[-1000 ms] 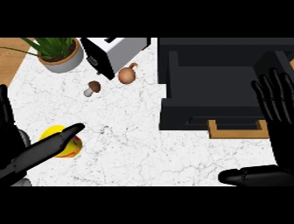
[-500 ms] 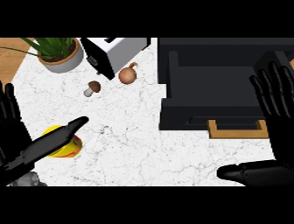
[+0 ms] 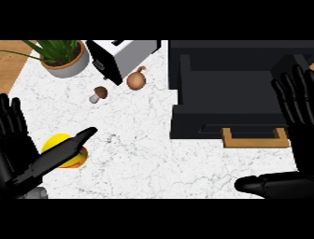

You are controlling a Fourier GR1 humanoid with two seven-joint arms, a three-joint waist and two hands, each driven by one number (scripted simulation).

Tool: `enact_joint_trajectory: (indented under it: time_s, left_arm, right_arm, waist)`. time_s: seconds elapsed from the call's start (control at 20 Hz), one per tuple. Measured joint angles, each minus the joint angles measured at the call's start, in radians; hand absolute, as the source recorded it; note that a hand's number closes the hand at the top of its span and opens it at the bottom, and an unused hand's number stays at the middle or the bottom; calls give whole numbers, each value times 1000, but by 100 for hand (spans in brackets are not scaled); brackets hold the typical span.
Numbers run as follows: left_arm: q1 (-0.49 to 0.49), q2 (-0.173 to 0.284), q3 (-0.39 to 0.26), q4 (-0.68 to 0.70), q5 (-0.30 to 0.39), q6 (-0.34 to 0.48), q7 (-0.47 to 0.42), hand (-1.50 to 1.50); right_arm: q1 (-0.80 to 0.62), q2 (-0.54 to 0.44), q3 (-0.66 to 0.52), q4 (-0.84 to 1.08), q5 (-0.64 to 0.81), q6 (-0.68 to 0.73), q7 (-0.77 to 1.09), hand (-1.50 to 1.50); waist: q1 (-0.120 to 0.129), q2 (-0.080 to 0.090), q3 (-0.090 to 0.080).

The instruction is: Pick up the cup, place it into the drawer and close the drawer

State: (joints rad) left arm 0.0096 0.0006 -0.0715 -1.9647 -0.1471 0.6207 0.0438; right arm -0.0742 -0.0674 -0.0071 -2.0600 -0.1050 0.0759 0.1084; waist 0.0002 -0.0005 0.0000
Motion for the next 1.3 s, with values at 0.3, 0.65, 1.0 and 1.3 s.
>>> enact_joint_trajectory:
  time_s: [0.3,0.65,1.0,1.3]
  left_arm:
    - [74,0,1,39,59,16,-73,-150]
    - [126,4,31,126,143,33,-172,-150]
    - [162,2,64,237,235,12,-309,-150]
    - [211,4,109,332,328,-73,-427,-150]
  right_arm:
    - [3,4,4,-17,9,-5,15,-150]
    - [13,-5,-13,-8,-7,16,1,-150]
    - [-23,-19,-41,3,-34,24,28,-150]
    - [-8,-5,-20,-6,-15,20,24,-150]
  waist:
    - [1,0,0]
    - [1,0,0]
    - [1,0,0]
    - [2,0,0]
